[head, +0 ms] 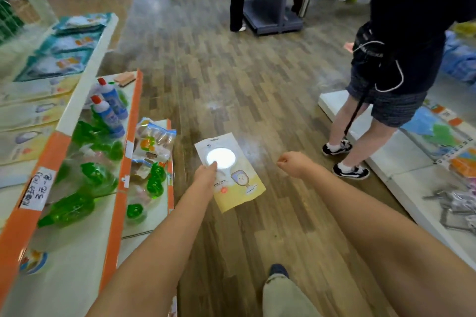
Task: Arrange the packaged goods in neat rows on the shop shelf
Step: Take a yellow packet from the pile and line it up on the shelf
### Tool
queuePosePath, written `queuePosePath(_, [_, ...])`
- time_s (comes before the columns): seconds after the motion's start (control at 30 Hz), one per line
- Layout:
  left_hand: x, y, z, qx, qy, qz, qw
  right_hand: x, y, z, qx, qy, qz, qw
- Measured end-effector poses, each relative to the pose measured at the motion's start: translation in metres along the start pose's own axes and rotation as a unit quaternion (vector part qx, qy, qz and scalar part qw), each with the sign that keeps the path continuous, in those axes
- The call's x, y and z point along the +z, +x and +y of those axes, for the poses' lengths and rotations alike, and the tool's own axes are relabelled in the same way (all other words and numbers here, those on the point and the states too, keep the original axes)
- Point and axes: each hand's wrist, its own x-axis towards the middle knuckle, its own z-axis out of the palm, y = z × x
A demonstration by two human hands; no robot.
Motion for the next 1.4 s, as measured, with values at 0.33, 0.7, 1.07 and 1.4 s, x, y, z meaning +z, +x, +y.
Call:
queuePosePath(0.33, [0.053, 0.031, 0.108, 0.076, -0.113, 0.047, 0.990, -0.084, 0.096, 0.003, -0.099, 0.008, 0.173, 0.980])
queuePosePath(0.7, [0.059, 0.085, 0.132, 0.074, -0.069, 0.119, 0.988, -0.086, 0.176, 0.012, -0.129, -0.023, 0.095, 0.987])
queuePosePath(1.07, [0.047, 0.175, 0.190, 0.079, -0.058, 0.121, 0.988, -0.112, 0.288, -0.037, -0.150, -0.022, 0.056, 0.987])
queuePosePath(1.4, [0.042, 0.267, 0.248, 0.057, -0.070, 0.107, 0.990, -0.153, 0.378, -0.091, -0.165, -0.047, 0.097, 0.980])
